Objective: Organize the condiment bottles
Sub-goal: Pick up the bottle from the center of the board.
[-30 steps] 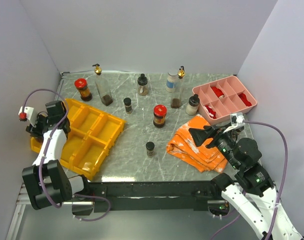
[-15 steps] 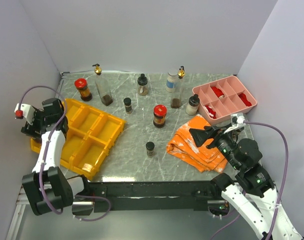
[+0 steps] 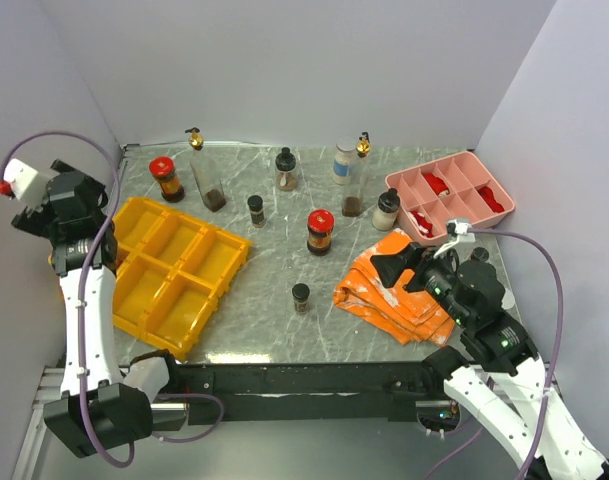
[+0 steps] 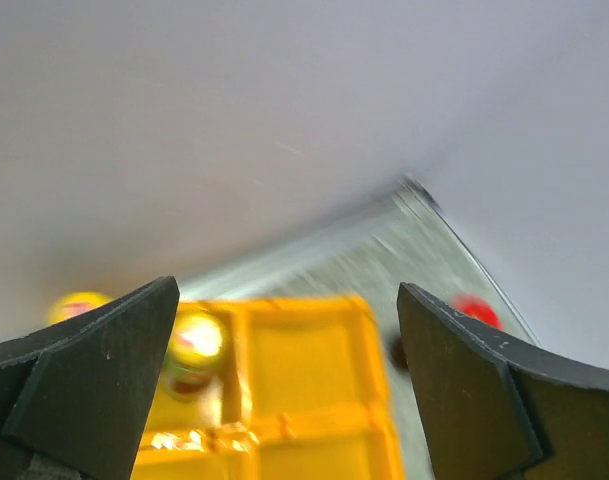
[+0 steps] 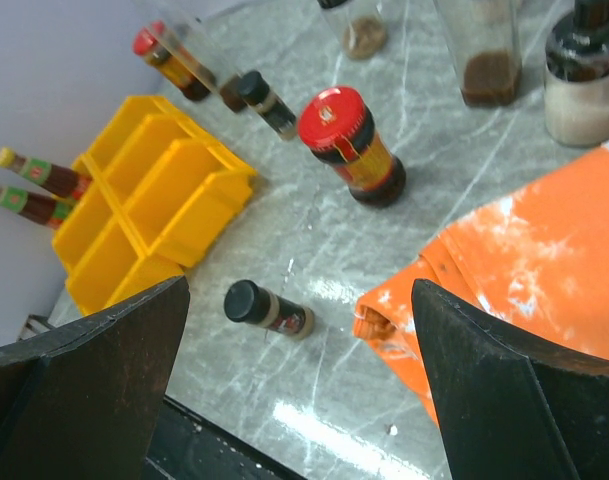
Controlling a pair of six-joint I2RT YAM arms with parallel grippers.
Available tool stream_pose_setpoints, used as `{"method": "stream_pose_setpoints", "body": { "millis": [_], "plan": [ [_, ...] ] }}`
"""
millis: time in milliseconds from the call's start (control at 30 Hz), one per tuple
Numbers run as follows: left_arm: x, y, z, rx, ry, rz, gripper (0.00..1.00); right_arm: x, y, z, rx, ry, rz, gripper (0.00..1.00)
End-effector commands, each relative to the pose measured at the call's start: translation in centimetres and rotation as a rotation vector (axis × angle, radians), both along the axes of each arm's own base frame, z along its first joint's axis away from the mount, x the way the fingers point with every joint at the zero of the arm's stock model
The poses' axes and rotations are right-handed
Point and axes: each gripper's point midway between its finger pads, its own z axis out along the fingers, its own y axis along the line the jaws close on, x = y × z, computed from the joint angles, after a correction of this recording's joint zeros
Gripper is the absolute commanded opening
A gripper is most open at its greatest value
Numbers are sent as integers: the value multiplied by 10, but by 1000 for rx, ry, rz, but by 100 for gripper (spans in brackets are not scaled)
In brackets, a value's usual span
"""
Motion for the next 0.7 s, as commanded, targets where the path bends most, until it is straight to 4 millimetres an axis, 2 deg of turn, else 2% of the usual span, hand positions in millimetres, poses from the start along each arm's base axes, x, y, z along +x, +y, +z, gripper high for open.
{"method": "stream_pose_setpoints", "body": {
  "millis": [0,33,100,133,167,233,300,333,467,500,600,633,667],
  "plan": [
    [39,-62,2,-49,31,-445,96,4,3,11,5,-5,0,100],
    [48,-85,1,-66,20,-585,96,5,3,10,1,-2,0,100],
    [53,-105,0,-58,8,-699,97,7,3,8,-13,3,-3,100],
    [56,-127,-1,-62,-2,-812,96,7,3,9,-15,0,-3,100],
    [56,-136,-9,-54,14,-856,96,8,3,10,-19,-2,-3,100],
    [58,-158,-7,-18,1,-935,96,10,4,10,-17,-8,-2,100],
    [61,-165,-15,3,12,-944,96,12,6,13,-10,-20,1,100],
    [65,-172,-14,14,5,-964,96,12,6,13,-9,-21,2,100],
    [80,-181,-10,45,1,-991,96,15,10,12,1,-28,12,100],
    [87,-179,-14,54,19,-971,96,16,11,14,8,-38,13,100],
    [105,-188,-8,124,26,-969,97,16,14,13,19,-48,28,100],
    [108,-203,-6,144,25,-1008,97,16,14,13,15,-54,30,100],
    [118,-203,-6,186,31,-997,97,16,15,13,14,-56,34,100]
  ]
}}
